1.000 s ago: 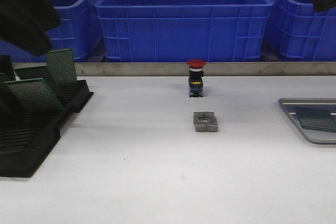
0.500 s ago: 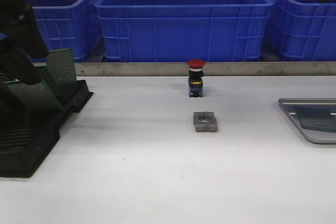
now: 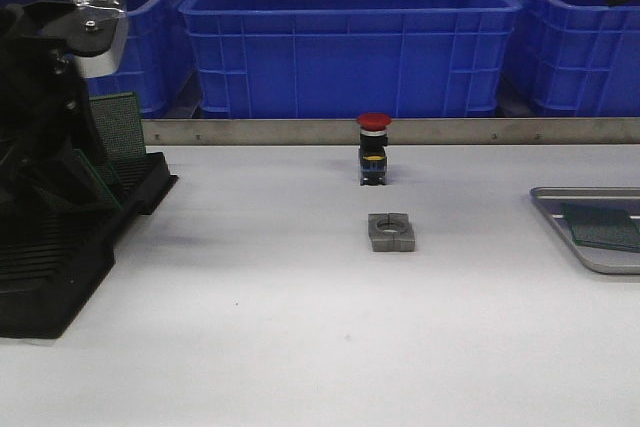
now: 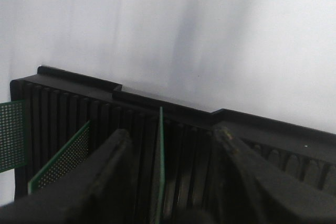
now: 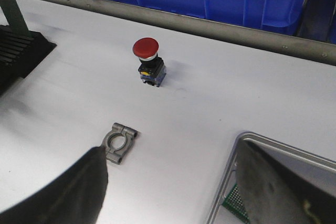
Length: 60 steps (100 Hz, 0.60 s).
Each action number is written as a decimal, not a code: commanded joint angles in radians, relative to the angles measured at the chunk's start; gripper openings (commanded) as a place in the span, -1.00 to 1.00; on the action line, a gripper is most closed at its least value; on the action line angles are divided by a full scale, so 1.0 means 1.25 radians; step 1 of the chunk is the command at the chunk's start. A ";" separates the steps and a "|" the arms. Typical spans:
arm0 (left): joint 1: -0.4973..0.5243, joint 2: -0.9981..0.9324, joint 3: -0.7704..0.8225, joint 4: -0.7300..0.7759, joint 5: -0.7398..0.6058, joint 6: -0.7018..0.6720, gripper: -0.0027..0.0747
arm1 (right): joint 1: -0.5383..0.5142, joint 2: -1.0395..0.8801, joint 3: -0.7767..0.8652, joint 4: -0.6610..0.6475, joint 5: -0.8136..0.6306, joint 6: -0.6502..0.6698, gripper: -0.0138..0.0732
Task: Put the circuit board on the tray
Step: 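Grasp a second green circuit board in the rack with the left gripper and lift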
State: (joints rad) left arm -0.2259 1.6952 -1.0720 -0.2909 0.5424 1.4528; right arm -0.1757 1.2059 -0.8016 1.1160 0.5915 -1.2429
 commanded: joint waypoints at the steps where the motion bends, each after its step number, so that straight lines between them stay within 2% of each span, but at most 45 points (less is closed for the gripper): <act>1: 0.004 -0.029 -0.024 -0.013 -0.031 -0.009 -0.36 | -0.004 -0.022 -0.025 0.028 -0.002 -0.002 0.55; 16: 0.004 -0.029 -0.024 -0.013 -0.031 -0.009 -0.75 | -0.004 -0.022 -0.025 0.028 -0.002 -0.002 0.55; 29: 0.004 -0.038 -0.024 -0.013 -0.030 -0.009 -0.99 | -0.004 -0.022 -0.025 0.028 -0.002 -0.002 0.55; 60: 0.001 -0.141 -0.024 -0.021 0.044 -0.009 -0.98 | -0.004 -0.022 -0.025 0.028 0.001 -0.002 0.55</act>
State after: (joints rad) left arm -0.2259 1.6013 -1.0720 -0.2885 0.5946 1.4539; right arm -0.1757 1.2059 -0.8016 1.1137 0.5915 -1.2433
